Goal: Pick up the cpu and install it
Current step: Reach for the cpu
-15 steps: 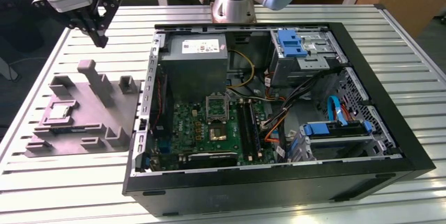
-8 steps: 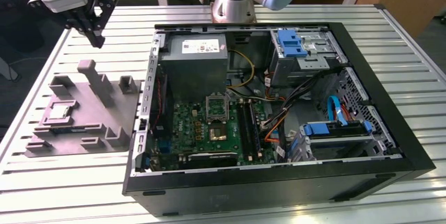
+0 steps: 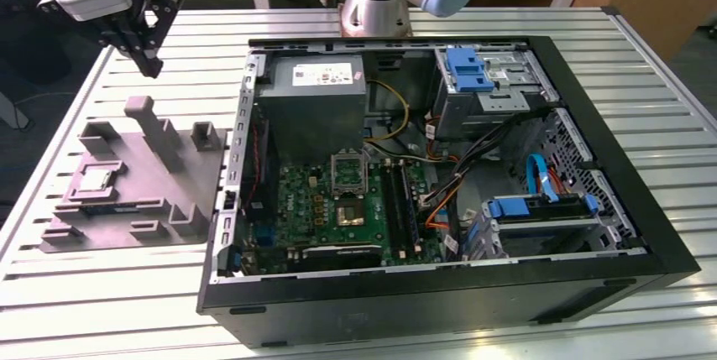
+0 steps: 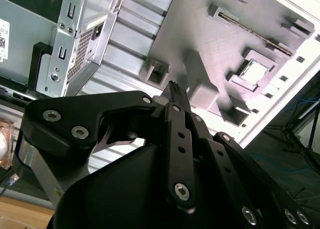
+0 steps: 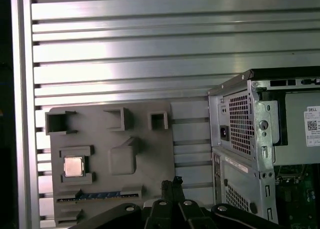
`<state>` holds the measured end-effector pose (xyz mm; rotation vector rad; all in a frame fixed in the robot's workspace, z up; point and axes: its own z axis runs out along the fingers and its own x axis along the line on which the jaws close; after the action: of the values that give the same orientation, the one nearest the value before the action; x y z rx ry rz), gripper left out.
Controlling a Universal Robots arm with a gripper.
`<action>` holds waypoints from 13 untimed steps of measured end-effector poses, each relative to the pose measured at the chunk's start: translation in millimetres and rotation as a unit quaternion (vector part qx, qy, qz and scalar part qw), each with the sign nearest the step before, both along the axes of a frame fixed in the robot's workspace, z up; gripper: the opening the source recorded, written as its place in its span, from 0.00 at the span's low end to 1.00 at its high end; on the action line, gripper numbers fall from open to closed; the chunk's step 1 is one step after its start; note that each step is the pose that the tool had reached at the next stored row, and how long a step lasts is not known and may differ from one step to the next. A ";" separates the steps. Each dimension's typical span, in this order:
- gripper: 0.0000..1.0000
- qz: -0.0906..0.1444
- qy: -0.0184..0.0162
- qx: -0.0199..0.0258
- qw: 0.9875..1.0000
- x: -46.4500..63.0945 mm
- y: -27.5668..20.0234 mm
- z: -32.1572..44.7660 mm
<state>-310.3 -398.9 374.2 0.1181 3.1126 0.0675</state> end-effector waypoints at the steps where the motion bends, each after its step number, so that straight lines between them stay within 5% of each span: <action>1: 0.11 0.000 0.000 0.000 1.000 -0.3 0.0 -0.1; 13: 0.11 0.000 0.000 0.000 1.000 -4.0 0.0 -0.2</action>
<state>-314.3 -398.9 374.0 0.1180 3.1127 0.0674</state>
